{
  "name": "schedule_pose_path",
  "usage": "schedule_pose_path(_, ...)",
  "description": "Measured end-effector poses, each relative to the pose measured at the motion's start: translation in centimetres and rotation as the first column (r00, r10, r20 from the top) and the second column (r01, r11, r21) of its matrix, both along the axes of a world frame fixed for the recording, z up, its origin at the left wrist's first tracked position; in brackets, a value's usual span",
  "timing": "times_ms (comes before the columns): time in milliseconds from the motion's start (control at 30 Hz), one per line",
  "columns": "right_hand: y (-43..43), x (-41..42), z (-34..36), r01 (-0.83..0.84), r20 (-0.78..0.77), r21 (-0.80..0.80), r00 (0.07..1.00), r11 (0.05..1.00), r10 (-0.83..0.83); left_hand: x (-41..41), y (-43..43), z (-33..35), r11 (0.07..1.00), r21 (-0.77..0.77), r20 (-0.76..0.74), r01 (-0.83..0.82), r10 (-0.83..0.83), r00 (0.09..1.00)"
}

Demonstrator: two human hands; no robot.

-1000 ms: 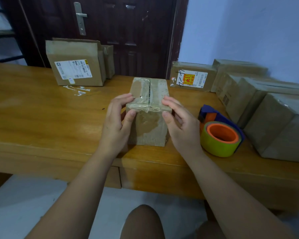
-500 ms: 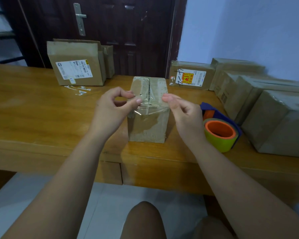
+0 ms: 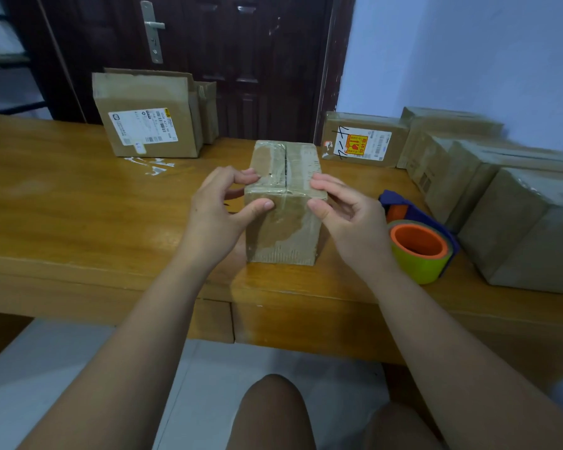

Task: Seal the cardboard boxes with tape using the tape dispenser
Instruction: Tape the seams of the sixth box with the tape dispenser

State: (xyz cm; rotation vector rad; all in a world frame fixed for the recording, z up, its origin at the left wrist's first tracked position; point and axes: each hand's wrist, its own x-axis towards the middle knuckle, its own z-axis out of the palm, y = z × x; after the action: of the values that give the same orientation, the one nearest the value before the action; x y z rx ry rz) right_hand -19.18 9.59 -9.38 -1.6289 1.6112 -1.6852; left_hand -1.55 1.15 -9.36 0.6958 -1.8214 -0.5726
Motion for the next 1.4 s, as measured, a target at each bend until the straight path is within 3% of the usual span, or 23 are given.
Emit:
schedule_pose_path(233,0.2,-0.1,0.2,-0.095,0.114,0.015,0.989,0.995,0.093,-0.4,1.0,-0.5,1.000,0.028,0.005,-0.007,0.007,1.000)
schedule_pose_path(367,0.3,-0.8,0.8,-0.260,0.398,0.069,0.893,0.963,0.212,-1.1,2.1,-0.4,0.986,-0.066,0.059,-0.151,0.155,0.986)
schedule_pose_path(433,0.5,-0.8,1.2,-0.237,0.426,0.102,0.888,0.966,0.173,-1.8,3.1,-0.4,0.960,-0.128,0.062,-0.248,0.257,0.964)
schedule_pose_path(533,0.9,0.1,1.6,-0.017,0.279,0.179,0.960,0.984,-0.034,-2.9,4.4,-0.5,0.882,-0.249,0.091,-0.400,0.432,0.897)
schedule_pose_path(633,1.7,1.7,1.0,0.307,-0.058,0.118,0.952,0.944,-0.302,-4.1,5.3,-0.8,0.805,-0.358,0.106,-0.473,0.539,0.836)
schedule_pose_path(733,2.3,2.8,0.2,0.347,-0.133,0.054,0.932,0.936,-0.338,-4.5,5.5,-1.0,0.792,-0.394,0.086,-0.466,0.536,0.840)
schedule_pose_path(833,1.8,2.4,0.2,0.239,-0.010,0.138,0.971,0.961,-0.240,-3.3,5.2,-0.6,0.893,-0.299,0.022,-0.335,0.357,0.934)
schedule_pose_path(933,1.6,2.2,0.7,0.207,-0.090,0.164,0.977,0.964,-0.195,-1.5,5.0,0.2,0.952,-0.041,-0.118,-0.303,0.297,0.948)
schedule_pose_path(1033,1.5,2.5,0.8,0.204,-0.207,0.181,0.964,0.962,-0.166,0.2,2.5,0.5,0.904,0.273,-0.154,-0.328,0.378,0.913)
schedule_pose_path(1167,0.3,2.1,0.8,0.212,-0.182,0.206,0.968,0.955,-0.176,0.9,-0.7,1.3,0.775,0.629,-0.315,-0.057,0.322,0.893)
schedule_pose_path(1233,-0.6,1.8,0.9,0.190,-0.134,0.212,0.977,0.959,-0.164,0.7,-1.4,1.5,0.753,0.658,-0.345,0.030,0.265,0.901)
schedule_pose_path(1400,-2.4,-0.4,3.2,0.222,-0.093,0.150,0.973,0.964,-0.210,-1.4,-2.4,2.9,0.843,0.532,-0.354,0.078,0.138,0.925)
